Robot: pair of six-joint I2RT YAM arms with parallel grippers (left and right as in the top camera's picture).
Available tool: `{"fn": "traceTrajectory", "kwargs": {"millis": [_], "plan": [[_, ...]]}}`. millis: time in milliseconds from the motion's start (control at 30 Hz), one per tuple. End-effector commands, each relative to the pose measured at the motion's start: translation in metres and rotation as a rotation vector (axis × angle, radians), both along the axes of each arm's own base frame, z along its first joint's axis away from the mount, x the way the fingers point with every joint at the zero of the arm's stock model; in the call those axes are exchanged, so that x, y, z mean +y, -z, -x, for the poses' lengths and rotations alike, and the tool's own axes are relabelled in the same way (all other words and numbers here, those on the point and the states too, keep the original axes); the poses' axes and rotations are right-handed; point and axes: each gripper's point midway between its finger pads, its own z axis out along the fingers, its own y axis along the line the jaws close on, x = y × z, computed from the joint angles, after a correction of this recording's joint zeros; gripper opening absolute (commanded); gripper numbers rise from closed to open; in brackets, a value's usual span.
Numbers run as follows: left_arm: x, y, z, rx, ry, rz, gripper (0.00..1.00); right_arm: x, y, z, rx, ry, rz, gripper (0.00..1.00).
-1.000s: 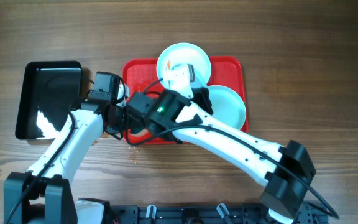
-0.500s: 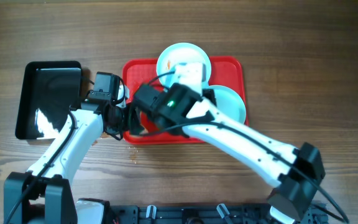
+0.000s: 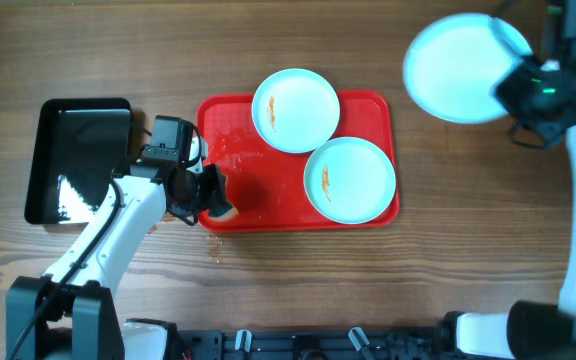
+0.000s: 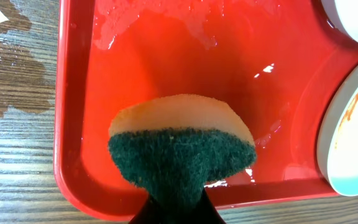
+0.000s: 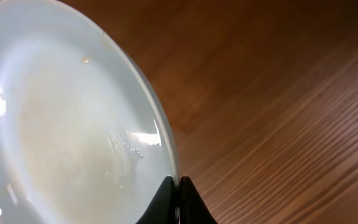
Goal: Clean dirty plates on tray and stack at the side
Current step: 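Set the plate down on the table and open the right gripper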
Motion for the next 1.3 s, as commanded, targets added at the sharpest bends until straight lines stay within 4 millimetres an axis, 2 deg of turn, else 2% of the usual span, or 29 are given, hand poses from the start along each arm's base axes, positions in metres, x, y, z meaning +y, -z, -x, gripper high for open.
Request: {"fn": "traceTrajectory", "kwargs": {"millis": [0,133,267,367,533,567,600,667,700,767,867,900,1067,1167,1267], "plan": [[-0.005,-0.007,-0.007,-0.018,0.005,0.019,0.04,-0.024,0.061,0.000,0.068,-0.047,-0.208,0.05],[-0.005,-0.007,-0.009,-0.027,0.005,0.020,0.04,-0.041,0.118,0.000,0.074,-0.029,-0.310,0.04],[-0.005,-0.007,-0.009,-0.027,0.005,0.020,0.04,-0.041,0.166,0.002,0.093,-0.019,-0.367,0.04],[-0.005,-0.007,-0.009,-0.027,0.005,0.020,0.04,-0.043,0.185,0.000,0.097,-0.018,-0.367,0.04],[-0.005,-0.007,-0.009,-0.029,0.005,0.021,0.04,-0.047,0.186,-0.007,0.074,-0.011,-0.356,0.05],[-0.005,-0.008,-0.010,-0.032,0.005,0.021,0.04,-0.047,0.187,-0.007,0.074,-0.011,-0.356,0.10],[-0.005,-0.008,-0.010,-0.033,0.005,0.021,0.04,-0.046,0.187,-0.006,0.079,-0.013,-0.357,0.20],[-0.005,-0.008,-0.012,-0.038,0.005,0.022,0.04,-0.045,0.187,-0.003,0.089,-0.016,-0.361,0.52],[-0.005,-0.008,-0.012,-0.040,0.005,0.022,0.04,-0.044,0.188,-0.002,0.096,-0.017,-0.365,0.64],[-0.006,-0.008,-0.012,-0.042,0.005,0.023,0.04,-0.042,0.187,0.003,0.116,-0.013,-0.375,0.79],[-0.006,-0.008,-0.012,-0.042,0.005,0.023,0.04,-0.031,0.178,0.004,0.122,-0.041,-0.425,0.80],[-0.006,-0.008,-0.012,-0.042,0.005,0.023,0.04,-0.025,0.173,0.001,0.105,-0.079,-0.438,0.79],[-0.006,-0.009,-0.014,-0.050,0.004,0.024,0.04,0.041,0.126,-0.023,-0.060,-0.419,-0.489,0.79],[-0.006,-0.009,-0.016,-0.050,-0.020,0.031,0.04,0.091,0.106,-0.036,-0.126,-0.587,-0.455,0.81],[-0.006,-0.010,-0.018,-0.056,-0.019,0.032,0.04,0.159,0.096,-0.055,-0.196,-0.772,-0.382,0.80]]}}
